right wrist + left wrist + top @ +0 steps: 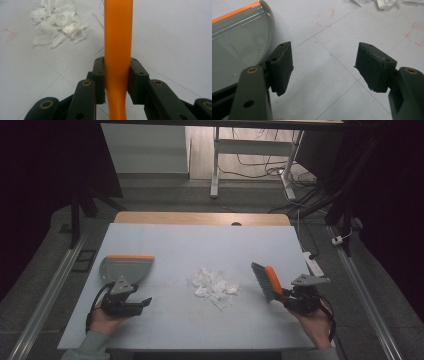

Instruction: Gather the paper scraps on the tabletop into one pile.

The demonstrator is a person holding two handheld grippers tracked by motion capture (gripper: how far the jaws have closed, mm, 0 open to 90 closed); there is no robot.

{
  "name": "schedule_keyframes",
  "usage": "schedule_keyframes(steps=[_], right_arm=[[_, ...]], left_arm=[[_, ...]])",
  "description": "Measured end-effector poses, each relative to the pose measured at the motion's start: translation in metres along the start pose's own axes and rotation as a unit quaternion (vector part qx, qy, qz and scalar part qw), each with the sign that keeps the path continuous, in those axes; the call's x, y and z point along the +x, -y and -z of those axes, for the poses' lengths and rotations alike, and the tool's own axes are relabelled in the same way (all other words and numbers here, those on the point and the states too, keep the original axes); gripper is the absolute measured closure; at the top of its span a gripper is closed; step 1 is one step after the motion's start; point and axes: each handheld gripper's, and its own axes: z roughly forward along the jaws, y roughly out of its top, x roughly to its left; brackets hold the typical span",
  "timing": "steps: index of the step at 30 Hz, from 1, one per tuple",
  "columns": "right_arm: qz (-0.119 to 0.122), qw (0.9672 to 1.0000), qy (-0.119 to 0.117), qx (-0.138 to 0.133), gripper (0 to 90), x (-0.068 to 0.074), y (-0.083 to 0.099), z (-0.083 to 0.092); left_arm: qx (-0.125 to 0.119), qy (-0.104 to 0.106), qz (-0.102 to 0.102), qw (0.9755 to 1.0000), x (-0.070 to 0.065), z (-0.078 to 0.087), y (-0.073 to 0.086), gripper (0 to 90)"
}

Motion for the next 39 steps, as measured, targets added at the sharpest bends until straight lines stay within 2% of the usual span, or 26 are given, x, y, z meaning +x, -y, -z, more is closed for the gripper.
schedule_keyframes(steps=[8, 21, 39], right_arm=[[0.001, 1.0000, 0.002, -0.009, 70.1, -0.0016, 0.0046, 0.0008], [0.014, 0.9998, 0.007, -0.010, 70.1, 0.0004, 0.0038, 0.0004], [0.020, 0.9997, 0.009, -0.009, 70.1, 0.0025, 0.0037, 0.0008]], left_arm=[[-0.004, 0.003, 0.001, 1.0000, -0.0004, 0.0006, -0.0004, 30.6], [-0.005, 0.002, 0.000, 1.0000, -0.0007, 0.0006, -0.0007, 30.6], [-0.003, 0.005, -0.001, 1.0000, -0.0013, -0.0002, -0.0007, 30.1]])
